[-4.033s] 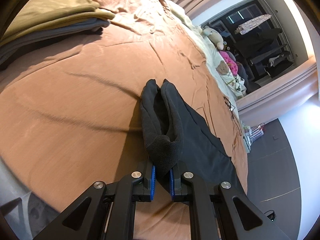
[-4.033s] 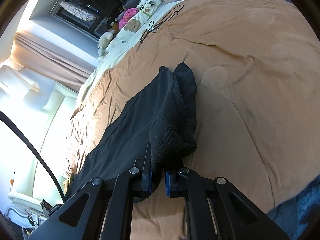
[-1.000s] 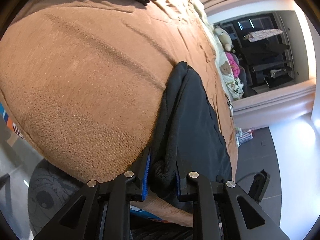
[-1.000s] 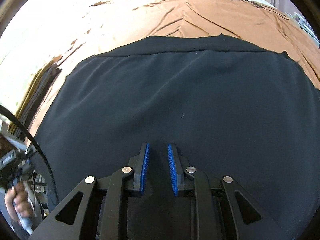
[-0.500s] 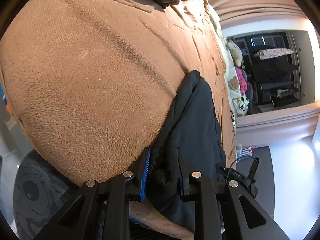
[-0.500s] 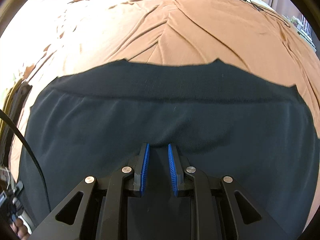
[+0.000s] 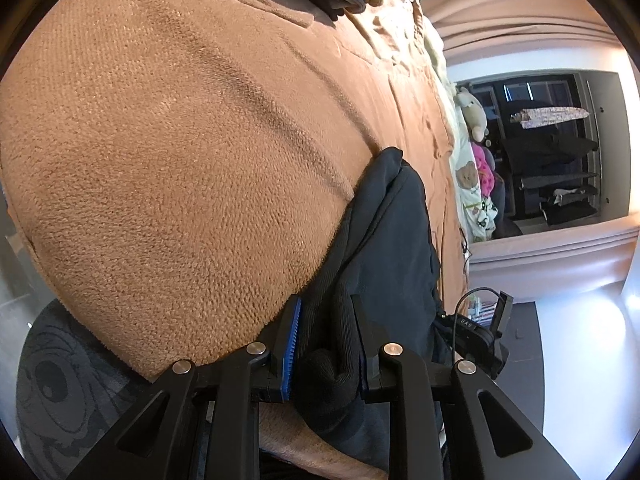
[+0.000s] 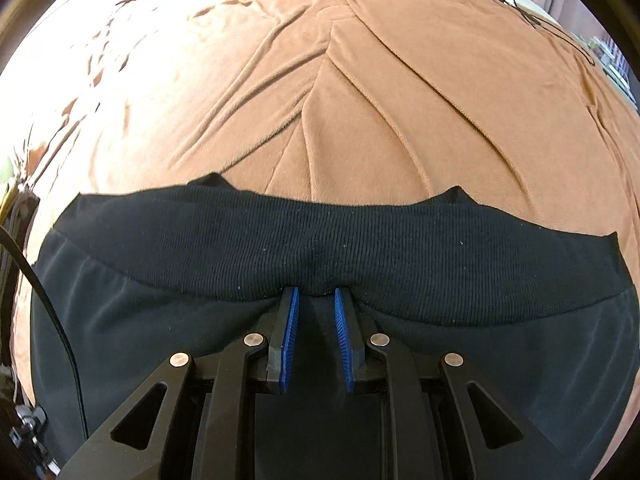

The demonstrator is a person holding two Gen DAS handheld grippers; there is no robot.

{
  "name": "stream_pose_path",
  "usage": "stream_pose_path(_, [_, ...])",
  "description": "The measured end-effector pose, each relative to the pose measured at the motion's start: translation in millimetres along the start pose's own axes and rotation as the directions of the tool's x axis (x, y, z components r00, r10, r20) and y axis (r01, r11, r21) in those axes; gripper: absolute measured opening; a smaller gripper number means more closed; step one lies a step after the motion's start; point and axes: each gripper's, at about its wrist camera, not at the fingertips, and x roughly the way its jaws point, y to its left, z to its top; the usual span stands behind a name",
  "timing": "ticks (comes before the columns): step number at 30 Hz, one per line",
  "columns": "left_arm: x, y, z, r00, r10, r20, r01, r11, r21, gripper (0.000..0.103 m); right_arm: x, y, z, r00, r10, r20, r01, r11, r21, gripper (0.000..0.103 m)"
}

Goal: Fold small clothes

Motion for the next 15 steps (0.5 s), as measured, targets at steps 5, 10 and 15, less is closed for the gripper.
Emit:
stream_pose_path(5, [-0.3, -1.1, -0.6, 1.0, 0.0, 0.0, 0.0, 1.0, -0.009, 0.024, 6.1, 11.0, -4.2, 0.999, -0.023, 0.022, 0.024, 1.0, -0.012, 0.015])
stream_pose_path(10, [-4.2, 1.5, -1.5, 1.0, -0.013, -0.005, 0.013, 1.0, -0.016, 0.024, -6.2, 2.5, -19.2, 0.999, 0.043, 0.006, -0.043, 0.999, 0.026, 0.015])
stream_pose_path(15, [-5.4, 0.0, -6.5, 1.0, -0.025, -0.017, 0.025, 0.999, -0.023, 0.024, -15.5, 7.2, -51.4, 0.996, 0.092, 0.01, -0.092, 0.996, 0.007, 0.015])
